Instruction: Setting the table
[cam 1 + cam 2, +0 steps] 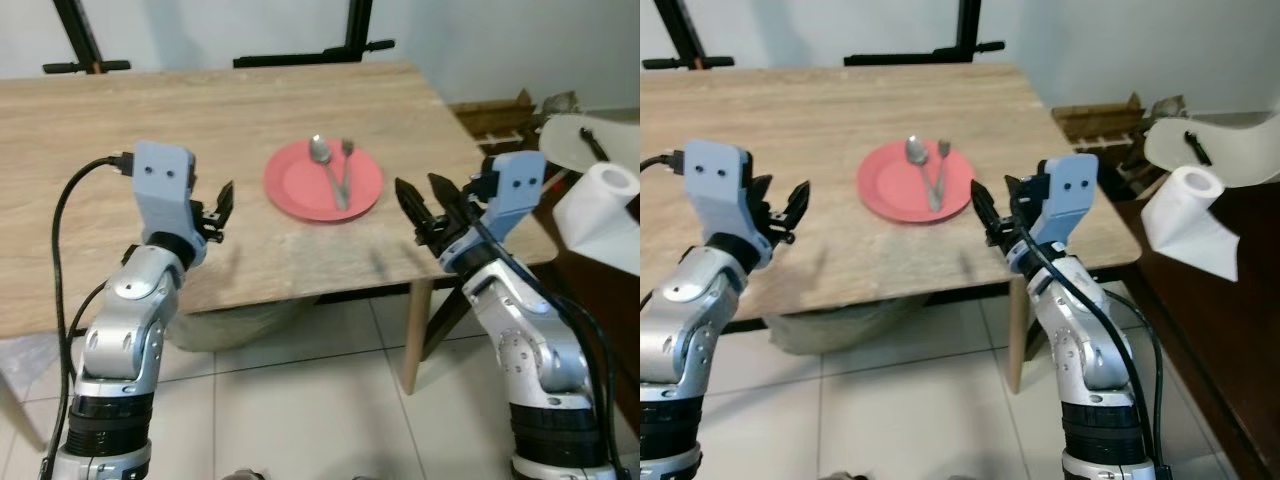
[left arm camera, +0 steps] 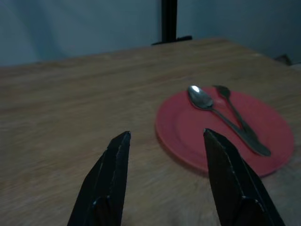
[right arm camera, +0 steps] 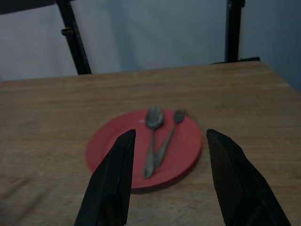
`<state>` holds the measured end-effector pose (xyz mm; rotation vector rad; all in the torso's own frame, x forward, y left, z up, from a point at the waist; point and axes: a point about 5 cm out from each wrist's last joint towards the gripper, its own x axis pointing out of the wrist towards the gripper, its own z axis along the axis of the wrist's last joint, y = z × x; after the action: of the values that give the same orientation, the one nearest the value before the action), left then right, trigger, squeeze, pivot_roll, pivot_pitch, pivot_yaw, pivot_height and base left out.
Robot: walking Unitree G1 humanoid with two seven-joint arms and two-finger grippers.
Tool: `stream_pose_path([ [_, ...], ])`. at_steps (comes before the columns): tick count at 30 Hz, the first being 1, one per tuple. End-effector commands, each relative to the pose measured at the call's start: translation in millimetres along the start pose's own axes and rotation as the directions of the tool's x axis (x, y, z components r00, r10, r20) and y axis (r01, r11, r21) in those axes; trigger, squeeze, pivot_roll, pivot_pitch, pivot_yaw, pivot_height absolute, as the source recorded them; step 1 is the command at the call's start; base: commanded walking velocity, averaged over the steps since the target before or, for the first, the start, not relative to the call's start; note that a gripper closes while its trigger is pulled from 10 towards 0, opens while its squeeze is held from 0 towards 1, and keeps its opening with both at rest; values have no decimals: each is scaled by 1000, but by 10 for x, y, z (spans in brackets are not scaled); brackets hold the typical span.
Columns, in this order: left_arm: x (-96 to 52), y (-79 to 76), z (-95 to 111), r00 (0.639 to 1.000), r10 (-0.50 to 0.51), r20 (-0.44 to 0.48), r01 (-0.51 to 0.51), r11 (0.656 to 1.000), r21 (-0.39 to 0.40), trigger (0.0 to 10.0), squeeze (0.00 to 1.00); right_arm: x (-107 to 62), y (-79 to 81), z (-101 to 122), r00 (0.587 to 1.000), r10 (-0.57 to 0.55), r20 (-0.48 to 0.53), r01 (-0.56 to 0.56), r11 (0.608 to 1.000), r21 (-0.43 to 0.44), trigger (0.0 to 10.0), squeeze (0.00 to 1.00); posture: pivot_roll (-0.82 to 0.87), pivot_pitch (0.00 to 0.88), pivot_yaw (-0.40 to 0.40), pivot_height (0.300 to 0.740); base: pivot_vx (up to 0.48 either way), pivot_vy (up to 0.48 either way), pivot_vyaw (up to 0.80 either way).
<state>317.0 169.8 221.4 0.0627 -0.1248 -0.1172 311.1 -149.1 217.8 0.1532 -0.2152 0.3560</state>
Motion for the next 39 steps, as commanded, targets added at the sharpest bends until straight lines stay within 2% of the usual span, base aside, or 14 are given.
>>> stream_pose_path([
  [1,-15,22,-42,1000,8,-16,-8,1000,-12,10000,0,-12,2,-28,1000,-2,-8,2,1000,2,10000,0,-113,47,33,740,0,0,0],
  [12,-7,25,-35,1000,6,-13,-6,1000,-6,10000,0,-14,5,-31,1000,1,-8,-1,1000,2,10000,0,-111,45,35,740,0,0,0],
  [15,-3,38,-28,1000,7,-10,-6,1000,25,10000,0,-14,9,-29,1000,1,-6,-1,1000,0,10000,0,-110,43,35,740,454,0,0],
  [21,0,51,-31,1000,17,-7,-17,1000,15,10000,0,-6,21,-26,1000,14,-5,-14,1000,3,10000,0,-108,41,36,740,471,0,0],
  [24,-1,52,-33,1000,19,-7,-19,1000,13,10000,0,-10,100,-19,995,98,-15,-98,995,4,10000,0,-108,41,36,740,472,0,0],
  [29,0,47,-34,1000,17,-6,-17,1000,14,10000,0,-23,181,-11,984,175,-21,-175,984,11,10000,0,-107,38,35,740,472,0,0],
  [30,2,40,-32,1000,14,-3,-14,1000,18,10000,0,-39,247,1,971,238,-15,-238,971,31,10000,0,-107,38,35,740,472,0,0],
  [34,1,34,-28,1000,12,2,-12,999,30,10000,0,-82,358,32,940,341,10,-340,937,83,10000,0,-104,38,35,740,472,0,0],
  [39,0,24,-23,1000,6,7,-7,999,41,10000,0,-101,388,41,930,366,16,-366,926,92,10000,0,-104,40,37,740,463,0,0],
])
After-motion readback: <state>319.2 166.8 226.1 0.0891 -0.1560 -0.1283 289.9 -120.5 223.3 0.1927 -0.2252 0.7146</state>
